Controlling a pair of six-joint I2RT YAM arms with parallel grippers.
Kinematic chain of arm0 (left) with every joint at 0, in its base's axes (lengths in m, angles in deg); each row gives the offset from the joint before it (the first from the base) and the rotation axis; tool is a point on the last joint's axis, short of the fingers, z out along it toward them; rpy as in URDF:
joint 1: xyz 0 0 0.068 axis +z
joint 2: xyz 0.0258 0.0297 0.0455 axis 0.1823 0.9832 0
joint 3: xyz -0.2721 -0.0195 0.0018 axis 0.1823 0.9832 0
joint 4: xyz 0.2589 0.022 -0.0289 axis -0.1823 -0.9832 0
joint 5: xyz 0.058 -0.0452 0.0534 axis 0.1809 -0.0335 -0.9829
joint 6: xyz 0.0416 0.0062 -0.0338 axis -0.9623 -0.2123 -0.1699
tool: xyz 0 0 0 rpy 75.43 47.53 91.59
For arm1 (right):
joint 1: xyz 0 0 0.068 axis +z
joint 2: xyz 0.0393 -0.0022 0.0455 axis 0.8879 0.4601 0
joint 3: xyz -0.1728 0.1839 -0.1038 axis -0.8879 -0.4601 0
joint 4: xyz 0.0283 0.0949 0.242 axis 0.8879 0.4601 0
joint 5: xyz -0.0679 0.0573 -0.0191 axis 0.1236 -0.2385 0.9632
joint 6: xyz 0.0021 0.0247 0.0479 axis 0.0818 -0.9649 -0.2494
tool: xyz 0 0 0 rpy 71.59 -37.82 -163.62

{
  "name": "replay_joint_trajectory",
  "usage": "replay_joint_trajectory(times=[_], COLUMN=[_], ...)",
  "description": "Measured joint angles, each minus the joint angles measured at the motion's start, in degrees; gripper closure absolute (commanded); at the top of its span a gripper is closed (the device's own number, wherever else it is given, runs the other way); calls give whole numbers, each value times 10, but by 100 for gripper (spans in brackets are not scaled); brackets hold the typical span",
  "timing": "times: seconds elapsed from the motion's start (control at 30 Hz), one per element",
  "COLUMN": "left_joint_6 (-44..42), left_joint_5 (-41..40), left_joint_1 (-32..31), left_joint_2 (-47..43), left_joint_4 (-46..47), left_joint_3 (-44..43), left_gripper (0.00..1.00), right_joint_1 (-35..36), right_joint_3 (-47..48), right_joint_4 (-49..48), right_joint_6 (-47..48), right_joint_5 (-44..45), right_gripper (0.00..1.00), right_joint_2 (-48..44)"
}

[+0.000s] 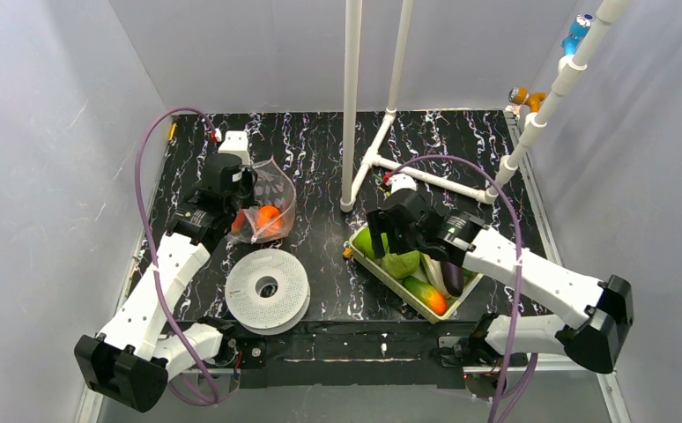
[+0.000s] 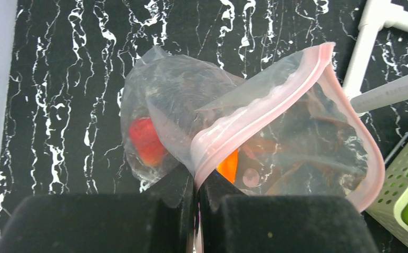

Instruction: Place the food in the zip-top bag and seal the zipper

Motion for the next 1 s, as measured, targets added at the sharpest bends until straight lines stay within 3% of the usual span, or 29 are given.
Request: replay_joint_trajectory(times=[0.27,0.7,1.0], left_joint_6=[13,18,20], left_joint_5=[16,30,39], left_joint_1=[0,-1,-1], left_joint_2=[-7,-2,4], left_joint_4=[24,32,33], left_joint_3=[24,24,24], left_gripper=[100,100,100], right_joint_1=[0,0,-2], right_joint_3=[0,1,1], right_joint_4=[-20,-94,-109], right_joint_6=[4,22,31], right_joint_5=[6,-12,-10], right_gripper=[8,11,40], right_joint_2=[83,135,150])
